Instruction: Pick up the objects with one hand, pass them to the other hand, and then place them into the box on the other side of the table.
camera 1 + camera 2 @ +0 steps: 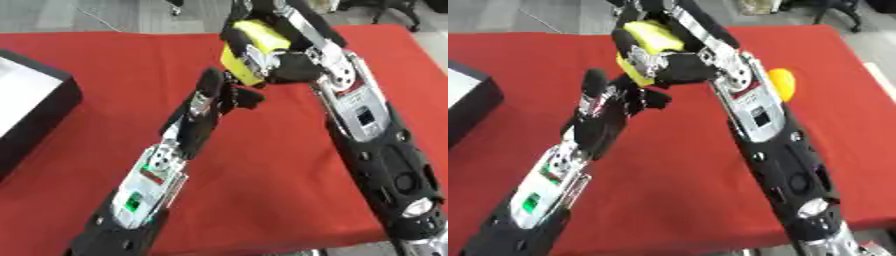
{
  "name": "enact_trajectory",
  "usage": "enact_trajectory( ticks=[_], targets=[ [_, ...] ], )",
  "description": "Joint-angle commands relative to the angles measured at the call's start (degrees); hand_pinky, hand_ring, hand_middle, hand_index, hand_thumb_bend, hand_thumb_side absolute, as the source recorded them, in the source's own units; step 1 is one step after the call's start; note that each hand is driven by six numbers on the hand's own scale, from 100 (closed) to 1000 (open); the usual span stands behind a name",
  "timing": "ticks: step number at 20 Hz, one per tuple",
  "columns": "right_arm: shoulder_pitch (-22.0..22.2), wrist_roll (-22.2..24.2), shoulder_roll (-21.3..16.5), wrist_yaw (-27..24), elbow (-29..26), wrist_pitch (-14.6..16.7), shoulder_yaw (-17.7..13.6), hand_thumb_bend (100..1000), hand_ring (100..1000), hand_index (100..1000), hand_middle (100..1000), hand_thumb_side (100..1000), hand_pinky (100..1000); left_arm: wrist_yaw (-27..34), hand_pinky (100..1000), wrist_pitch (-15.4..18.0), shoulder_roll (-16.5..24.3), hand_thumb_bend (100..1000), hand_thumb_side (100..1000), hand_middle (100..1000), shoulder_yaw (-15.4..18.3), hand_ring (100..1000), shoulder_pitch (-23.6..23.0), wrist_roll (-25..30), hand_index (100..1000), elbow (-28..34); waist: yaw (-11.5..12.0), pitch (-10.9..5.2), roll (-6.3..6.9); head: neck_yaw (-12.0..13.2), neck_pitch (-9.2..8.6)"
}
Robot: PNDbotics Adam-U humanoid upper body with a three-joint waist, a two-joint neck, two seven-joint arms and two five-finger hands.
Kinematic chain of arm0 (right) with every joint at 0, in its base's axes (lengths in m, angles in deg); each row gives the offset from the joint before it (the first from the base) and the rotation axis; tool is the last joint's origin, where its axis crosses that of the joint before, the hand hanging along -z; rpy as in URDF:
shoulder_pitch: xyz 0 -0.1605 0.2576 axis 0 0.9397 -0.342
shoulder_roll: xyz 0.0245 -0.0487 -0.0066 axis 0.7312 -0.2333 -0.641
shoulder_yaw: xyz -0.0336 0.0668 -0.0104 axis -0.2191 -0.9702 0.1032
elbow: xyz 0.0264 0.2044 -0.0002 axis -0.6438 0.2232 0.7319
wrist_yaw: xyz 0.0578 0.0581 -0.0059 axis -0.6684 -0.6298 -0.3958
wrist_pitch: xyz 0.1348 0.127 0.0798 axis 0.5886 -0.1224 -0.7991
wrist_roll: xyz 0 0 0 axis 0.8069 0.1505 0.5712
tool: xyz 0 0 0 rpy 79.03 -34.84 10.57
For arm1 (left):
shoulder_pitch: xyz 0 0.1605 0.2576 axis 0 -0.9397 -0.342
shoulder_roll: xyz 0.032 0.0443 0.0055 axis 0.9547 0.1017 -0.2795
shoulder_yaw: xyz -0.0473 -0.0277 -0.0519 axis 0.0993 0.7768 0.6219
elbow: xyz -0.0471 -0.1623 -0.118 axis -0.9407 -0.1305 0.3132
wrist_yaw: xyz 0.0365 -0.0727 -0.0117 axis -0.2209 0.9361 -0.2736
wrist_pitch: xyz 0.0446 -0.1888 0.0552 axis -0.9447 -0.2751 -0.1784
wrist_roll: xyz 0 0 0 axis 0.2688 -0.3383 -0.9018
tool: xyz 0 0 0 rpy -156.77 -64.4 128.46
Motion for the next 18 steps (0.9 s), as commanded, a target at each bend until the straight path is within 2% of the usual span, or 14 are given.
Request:
enact_trajectory(
  ticks=[1,9,13,15,16,17,18],
  targets=[
    [-0.6,0.3,0.0,-0.2,-0.1,0.1,0.1,100,187,328,228,488,235,0.1,767,-0.6,-0.9,869,1000,687,-0.4,681,1.4,-0.3,863,1.3,-0.1,-0.58,-0.08,0.3,-0.46],
    [-0.3,0.6,0.1,0.2,0.8,0.4,0.5,100,186,327,226,485,234,-0.7,758,-1.8,-1.6,780,1000,654,-0.7,656,2.2,-2.1,837,1.6,-0.1,-0.52,-0.13,0.4,-0.50],
    [0.0,0.8,0.2,0.2,1.4,0.6,0.6,100,186,328,226,484,234,-0.9,756,-2.1,-1.9,697,999,633,-0.6,641,2.4,-3.0,818,1.7,0.0,-0.49,-0.20,0.4,-0.55],
    [0.1,0.9,0.3,0.1,1.7,0.7,0.6,100,187,328,227,484,234,-0.9,749,-2.2,-2.0,635,976,615,-0.6,627,2.5,-3.7,799,1.7,0.0,-0.47,-0.24,0.5,-0.53],
    [0.1,0.9,0.4,0.1,1.8,0.7,0.6,100,188,330,229,484,236,-1.0,743,-2.2,-2.0,552,944,599,-0.6,614,2.5,-4.1,784,1.7,0.0,-0.46,-0.26,0.5,-0.52],
    [0.1,0.9,0.4,0.0,1.9,0.8,0.6,100,188,330,229,484,236,-1.0,741,-2.1,-2.1,537,938,595,-0.6,610,2.5,-4.4,780,1.7,0.0,-0.46,-0.29,0.5,-0.51],
    [0.1,0.9,0.4,-0.1,2.0,0.8,0.5,100,190,332,231,485,237,-0.9,737,-2.1,-2.1,471,913,579,-0.6,599,2.5,-4.9,763,1.6,-0.1,-0.46,-0.30,0.5,-0.51]
  ],
)
